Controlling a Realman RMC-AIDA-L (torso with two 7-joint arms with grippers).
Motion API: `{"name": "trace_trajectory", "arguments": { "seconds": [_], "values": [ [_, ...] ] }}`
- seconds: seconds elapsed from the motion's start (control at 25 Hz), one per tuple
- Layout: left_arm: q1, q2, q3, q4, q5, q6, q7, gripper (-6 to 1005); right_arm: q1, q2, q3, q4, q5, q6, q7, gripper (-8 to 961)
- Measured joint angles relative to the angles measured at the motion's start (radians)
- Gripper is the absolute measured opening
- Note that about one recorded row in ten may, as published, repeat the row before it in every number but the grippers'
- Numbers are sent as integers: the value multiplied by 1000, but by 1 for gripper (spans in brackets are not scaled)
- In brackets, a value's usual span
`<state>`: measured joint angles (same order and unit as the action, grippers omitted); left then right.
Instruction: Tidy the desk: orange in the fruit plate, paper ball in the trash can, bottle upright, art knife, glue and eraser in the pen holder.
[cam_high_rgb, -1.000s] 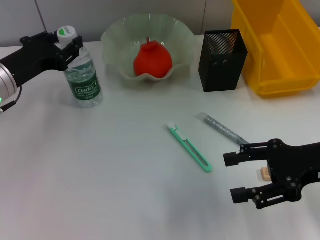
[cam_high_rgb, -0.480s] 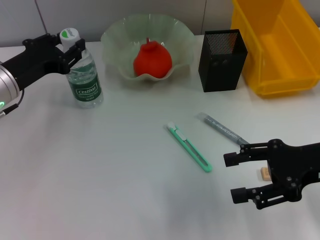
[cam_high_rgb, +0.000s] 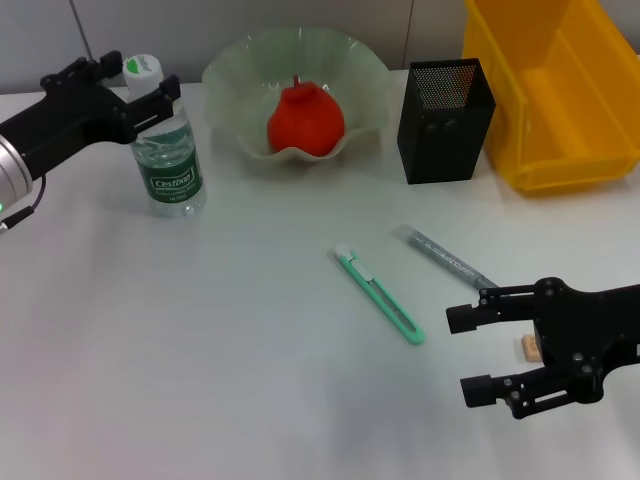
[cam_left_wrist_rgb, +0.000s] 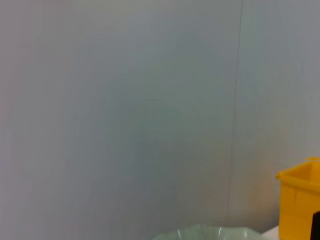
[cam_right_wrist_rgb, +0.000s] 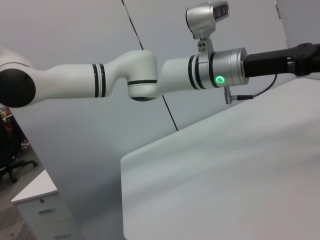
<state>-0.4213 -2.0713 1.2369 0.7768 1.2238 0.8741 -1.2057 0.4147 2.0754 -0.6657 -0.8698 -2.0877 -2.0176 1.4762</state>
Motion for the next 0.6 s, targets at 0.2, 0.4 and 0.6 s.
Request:
{"name": "trace_trajectory", "arguments": {
  "seconds": [0.2, 0.4, 0.6],
  "values": [
    [34, 9, -52, 30, -22, 140, -15, 815, 1, 0, 0, -9, 3, -4, 23, 806],
    [100, 39, -137, 55, -19, 407, -47, 814, 8, 0, 0, -53, 3, -4, 84, 806],
    [144, 110, -154, 28, 12, 654, -98, 815, 22, 1, -10, -160, 0, 1, 194, 806]
  ]
}}
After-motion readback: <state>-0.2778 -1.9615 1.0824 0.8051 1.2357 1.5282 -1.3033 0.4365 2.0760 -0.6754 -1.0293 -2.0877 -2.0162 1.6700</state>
